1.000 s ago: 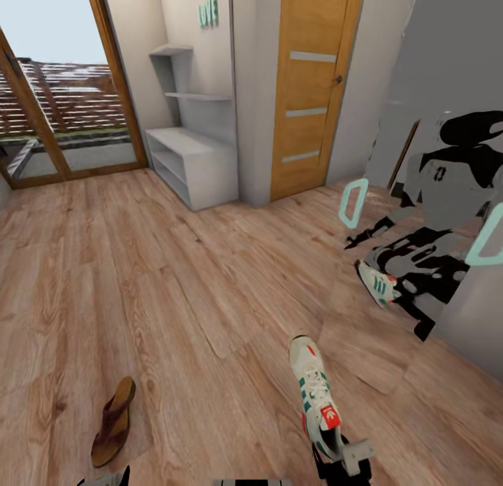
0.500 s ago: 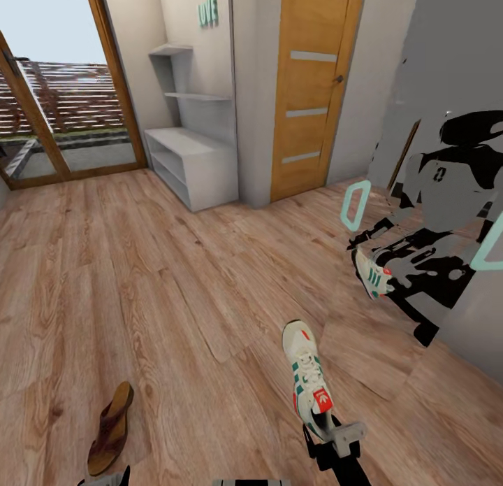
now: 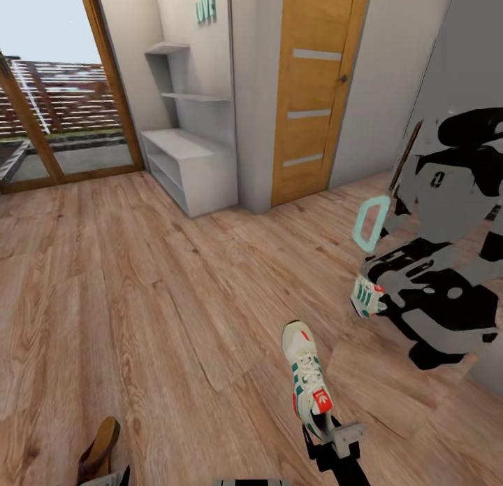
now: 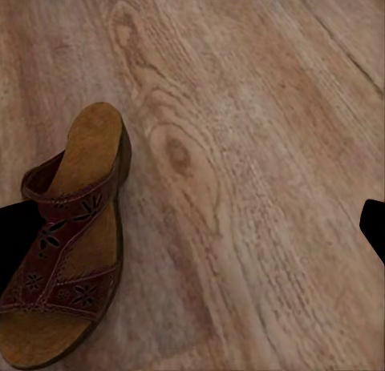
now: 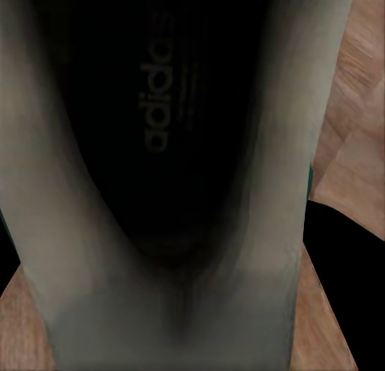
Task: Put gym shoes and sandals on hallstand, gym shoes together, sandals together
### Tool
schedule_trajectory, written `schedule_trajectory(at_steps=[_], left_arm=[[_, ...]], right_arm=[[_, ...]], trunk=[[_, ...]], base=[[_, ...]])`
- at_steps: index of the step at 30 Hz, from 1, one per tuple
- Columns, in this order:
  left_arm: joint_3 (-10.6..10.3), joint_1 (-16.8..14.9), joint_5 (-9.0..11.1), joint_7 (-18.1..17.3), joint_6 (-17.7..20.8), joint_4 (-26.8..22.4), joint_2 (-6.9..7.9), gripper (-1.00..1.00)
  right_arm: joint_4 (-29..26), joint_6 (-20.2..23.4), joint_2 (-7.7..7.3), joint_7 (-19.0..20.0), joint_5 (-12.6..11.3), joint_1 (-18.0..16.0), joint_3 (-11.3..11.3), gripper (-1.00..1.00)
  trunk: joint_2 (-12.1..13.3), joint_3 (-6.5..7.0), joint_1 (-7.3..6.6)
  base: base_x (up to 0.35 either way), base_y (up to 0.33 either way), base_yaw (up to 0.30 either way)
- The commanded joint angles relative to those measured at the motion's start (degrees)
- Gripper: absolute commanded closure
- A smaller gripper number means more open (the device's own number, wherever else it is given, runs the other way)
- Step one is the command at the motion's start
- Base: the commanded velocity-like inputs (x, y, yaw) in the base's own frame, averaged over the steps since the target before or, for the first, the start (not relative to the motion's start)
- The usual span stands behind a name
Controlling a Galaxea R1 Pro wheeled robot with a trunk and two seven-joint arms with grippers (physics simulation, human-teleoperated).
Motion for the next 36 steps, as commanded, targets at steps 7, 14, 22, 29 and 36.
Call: schedule_trajectory(at_steps=[7, 14, 22, 29, 36], left_arm=[[0.2, 0.0, 0.3, -0.5, -0.1, 0.0, -0.03, -1.00], [0.0, -0.5, 0.0, -0.5, 0.0, -2.1, -0.05, -1.00], [-6.0, -5.8, 0.3, -0.2, 6.6, -8.2, -0.54, -1.00], [-12.5, -7.1, 0.2, 0.5, 9.2, -8.9, -2.96, -1.00], [-12.9, -9.8, 0.1, 2.6, 9.4, -9.2, -4.64, -1.00]], right_arm=[[0.1, -0.1, -0.01, -0.1, 0.3, -0.1, 0.2, 1.00], [0.1, -0.1, -0.01, -0.1, 0.2, 0.0, 0.1, 1.00], [-0.5, -0.1, -0.01, 0.0, 0.2, 0.0, 0.1, 1.00], [-7.2, 0.3, 2.36, -0.8, 0.3, -0.1, 0.0, 1.00], [-17.5, 13.4, 6.72, -5.9, 0.2, -1.9, 0.1, 1.00]], trunk=[[0.0, -0.11, 0.02], [0.0, -0.43, 0.02], [0.0, -0.68, 0.02], [0.0, -0.69, 0.02], [0.0, -0.69, 0.02]], base=[[0.333, 0.012, 0.041], [0.100, 0.013, 0.210], [0.003, 0.000, 0.141], [0.000, 0.000, 0.007], [0.000, 0.000, 0.000]])
